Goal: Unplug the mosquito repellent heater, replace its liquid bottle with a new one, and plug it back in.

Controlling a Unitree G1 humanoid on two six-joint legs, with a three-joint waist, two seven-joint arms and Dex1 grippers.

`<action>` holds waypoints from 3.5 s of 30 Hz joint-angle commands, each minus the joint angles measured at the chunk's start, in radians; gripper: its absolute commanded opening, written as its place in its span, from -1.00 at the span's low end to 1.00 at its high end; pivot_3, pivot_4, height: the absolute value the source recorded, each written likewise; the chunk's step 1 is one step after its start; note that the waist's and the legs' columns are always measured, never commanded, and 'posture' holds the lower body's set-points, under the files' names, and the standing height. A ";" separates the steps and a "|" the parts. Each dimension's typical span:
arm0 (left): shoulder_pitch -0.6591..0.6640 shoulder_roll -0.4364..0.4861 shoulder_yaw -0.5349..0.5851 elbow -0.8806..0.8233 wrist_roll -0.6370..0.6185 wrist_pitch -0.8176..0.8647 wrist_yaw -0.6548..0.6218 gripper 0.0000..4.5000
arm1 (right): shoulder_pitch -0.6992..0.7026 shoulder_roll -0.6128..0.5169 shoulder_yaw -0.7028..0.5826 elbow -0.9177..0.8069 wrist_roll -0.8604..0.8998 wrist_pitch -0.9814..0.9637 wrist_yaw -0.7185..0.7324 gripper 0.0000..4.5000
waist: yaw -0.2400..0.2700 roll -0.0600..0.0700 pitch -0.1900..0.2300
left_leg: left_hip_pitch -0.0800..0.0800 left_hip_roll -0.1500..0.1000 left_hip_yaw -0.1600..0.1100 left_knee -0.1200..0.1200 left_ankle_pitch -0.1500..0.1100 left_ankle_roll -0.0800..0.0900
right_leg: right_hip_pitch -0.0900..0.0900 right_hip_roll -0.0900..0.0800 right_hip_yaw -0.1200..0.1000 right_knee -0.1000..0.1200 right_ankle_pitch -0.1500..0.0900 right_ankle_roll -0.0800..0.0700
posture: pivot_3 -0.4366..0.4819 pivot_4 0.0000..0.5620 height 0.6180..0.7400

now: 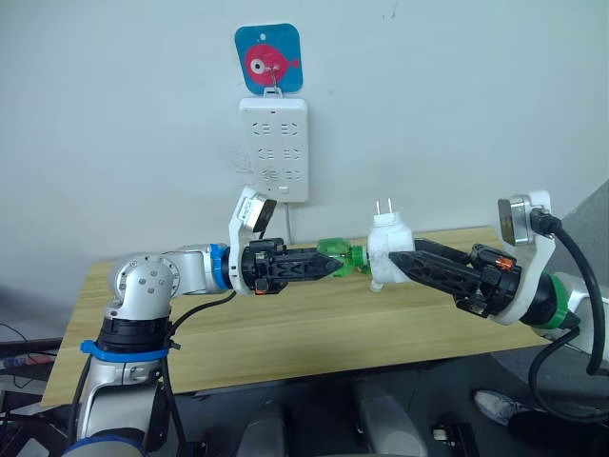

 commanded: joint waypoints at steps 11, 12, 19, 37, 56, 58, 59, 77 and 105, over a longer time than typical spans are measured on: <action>-0.001 -0.008 -0.022 -0.051 -0.002 -0.023 -0.029 0.03 | -0.075 0.015 0.053 -0.064 0.034 -0.023 -0.028 0.32 | 0.000 0.000 0.000 | 0.000 0.000 0.000 0.000 0.000 0.000 | 0.000 0.000 0.000 0.000 0.000 0.000 | -0.44 -0.43 0.88; -0.002 -0.010 -0.024 -0.051 -0.001 -0.025 -0.029 0.03 | -0.083 0.018 0.063 -0.066 0.033 -0.023 -0.032 0.32 | 0.000 0.000 0.000 | 0.000 0.000 0.000 0.000 0.000 0.000 | 0.000 0.000 0.000 0.000 0.000 0.000 | -0.45 -0.43 0.88; -0.005 -0.032 -0.036 -0.055 -0.004 -0.035 -0.022 0.03 | -0.125 0.013 0.127 -0.071 0.041 0.000 -0.064 0.32 | 0.000 0.000 0.000 | 0.000 0.000 0.000 0.000 0.000 0.000 | 0.000 0.000 0.000 0.000 0.000 0.000 | -0.44 -0.43 0.88; -0.010 -0.085 -0.006 -0.012 -0.021 -0.060 0.051 0.03 | -0.097 -0.099 0.129 -0.071 0.091 0.056 -0.038 1.00 | 0.004 0.000 0.000 | 0.000 0.000 -0.001 0.001 0.000 0.000 | 0.001 0.000 0.000 0.000 0.000 0.000 | -0.44 -0.42 0.88; -0.063 -0.029 -0.009 0.043 -0.003 -0.024 0.002 0.03 | 0.159 -0.134 -0.004 -0.025 -0.746 -0.054 0.485 -0.64 | 0.021 -0.002 -0.001 | 0.004 0.000 0.004 0.001 0.000 0.000 | 0.002 0.000 -0.001 0.001 0.000 0.001 | -0.46 -0.46 0.88; -0.068 -0.010 -0.021 0.044 0.001 -0.014 -0.028 0.03 | 0.099 -0.118 0.029 0.022 -0.823 -0.092 0.527 -0.97 | 0.020 -0.002 -0.001 | 0.004 0.000 0.004 0.001 0.000 0.000 | 0.002 0.000 -0.001 0.001 0.000 0.001 | -0.46 -0.46 0.88; -0.070 -0.003 -0.026 0.045 0.003 -0.011 -0.039 0.03 | 0.067 -0.107 0.051 0.042 -0.857 -0.105 0.542 -1.00 | 0.020 -0.002 -0.001 | 0.004 0.000 0.004 0.001 0.000 0.000 | 0.002 0.000 -0.001 0.001 0.000 0.001 | -0.46 -0.46 0.88; -0.056 -0.041 -0.016 0.058 0.033 -0.042 -0.004 0.03 | -0.203 -0.008 0.102 -0.081 -0.473 0.131 0.449 -1.00 | 0.020 -0.002 -0.003 | 0.001 -0.002 -0.002 0.002 0.000 0.000 | 0.002 -0.003 -0.003 0.001 0.003 -0.004 | -0.46 -0.47 0.88; -0.013 0.046 -0.122 -0.066 0.140 -0.103 -0.196 0.03 | -0.357 0.078 0.136 0.102 -0.422 0.170 0.192 -1.00 | 0.018 -0.002 -0.003 | 0.001 -0.001 -0.002 0.001 0.000 0.000 | 0.002 -0.002 -0.003 0.001 0.003 -0.004 | -0.44 -0.45 0.88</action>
